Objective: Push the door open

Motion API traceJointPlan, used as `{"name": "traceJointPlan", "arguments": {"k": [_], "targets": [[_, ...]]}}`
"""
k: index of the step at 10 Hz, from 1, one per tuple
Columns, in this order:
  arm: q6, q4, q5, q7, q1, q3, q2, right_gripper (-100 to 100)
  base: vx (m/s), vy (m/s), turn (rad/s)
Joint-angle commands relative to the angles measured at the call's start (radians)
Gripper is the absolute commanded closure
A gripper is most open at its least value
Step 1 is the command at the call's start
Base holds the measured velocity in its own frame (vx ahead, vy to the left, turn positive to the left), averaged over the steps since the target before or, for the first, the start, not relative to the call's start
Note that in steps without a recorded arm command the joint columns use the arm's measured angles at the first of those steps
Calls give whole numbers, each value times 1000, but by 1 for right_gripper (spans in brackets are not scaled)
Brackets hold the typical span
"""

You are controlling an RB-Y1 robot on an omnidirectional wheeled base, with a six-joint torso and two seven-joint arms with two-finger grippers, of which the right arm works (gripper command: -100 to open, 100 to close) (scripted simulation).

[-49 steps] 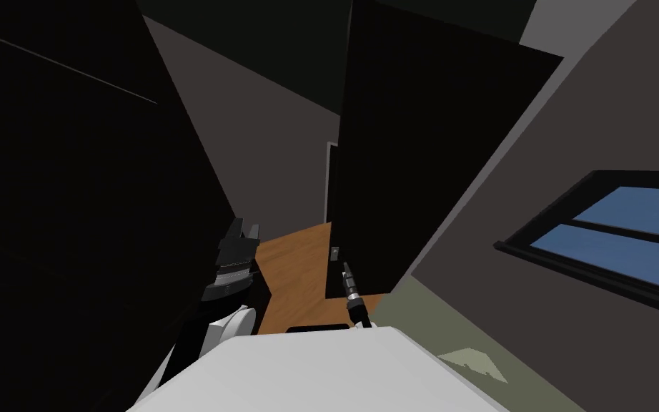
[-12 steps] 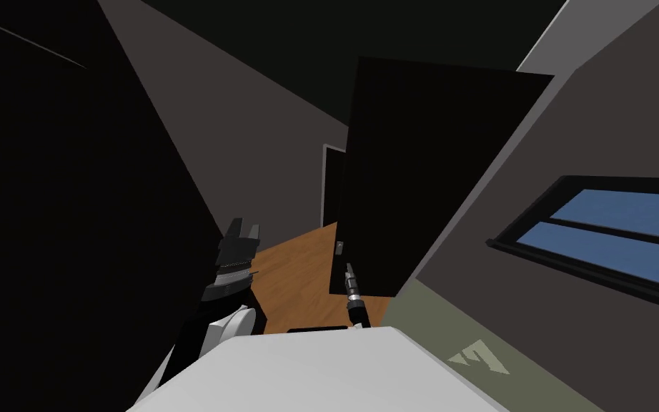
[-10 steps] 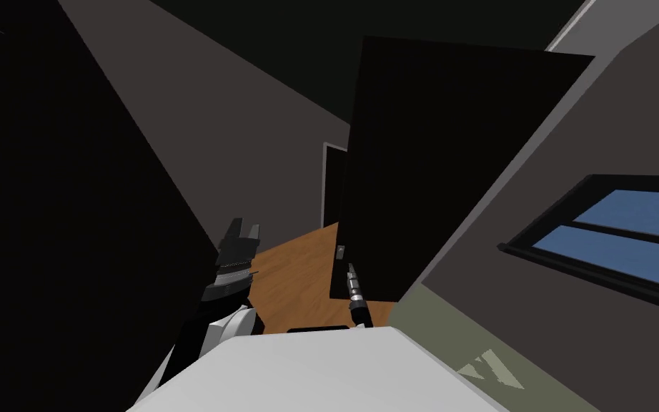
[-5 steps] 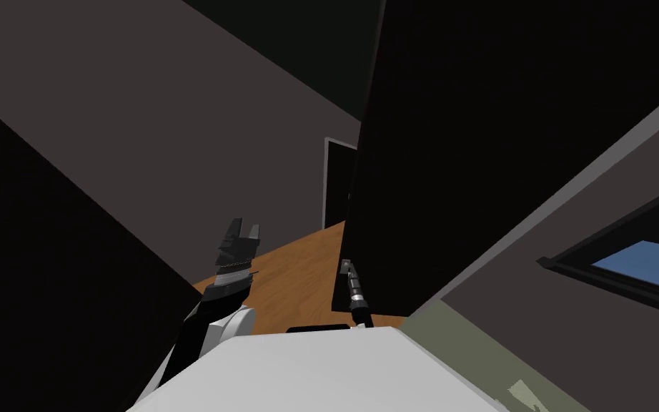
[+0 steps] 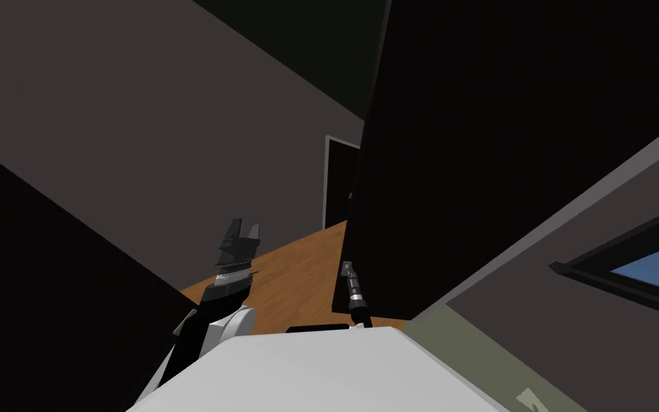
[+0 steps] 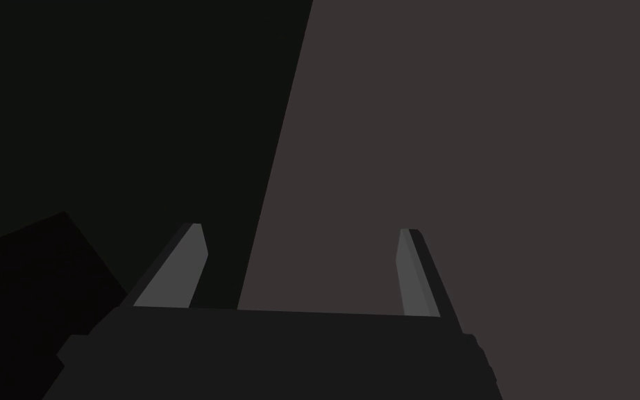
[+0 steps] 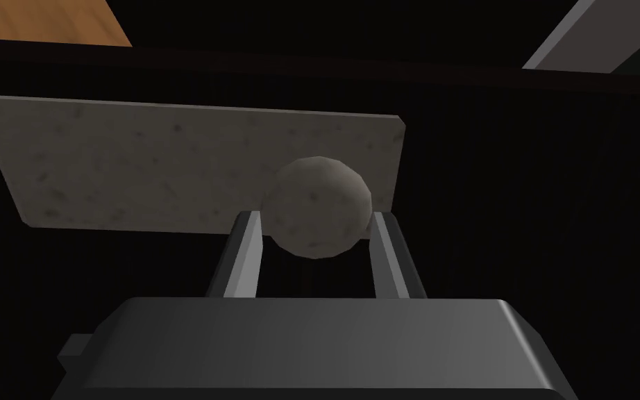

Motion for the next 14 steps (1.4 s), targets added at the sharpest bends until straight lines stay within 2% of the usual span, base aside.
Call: {"name": "traceJointPlan", "arguments": {"k": [1, 3, 4, 7, 8, 11, 14], "targets": [[0, 1, 0, 0, 2, 0, 0, 100, -13, -1, 0], [0, 1, 0, 0, 2, 0, 0, 100, -4, 1, -1], [4, 1, -9, 6, 1, -16, -20, 100, 116, 35, -75], [7, -1, -24, 16, -2, -43, -35, 100, 196, 21, -86], [3, 7, -33, 28, 9, 0, -38, -100, 66, 2, -157], [-7, -12, -60, 60, 34, 69, -47, -100, -81, -12, -160], [-20, -35, -94, 100, 65, 156, -41, -100, -81, -16, -191]]}}
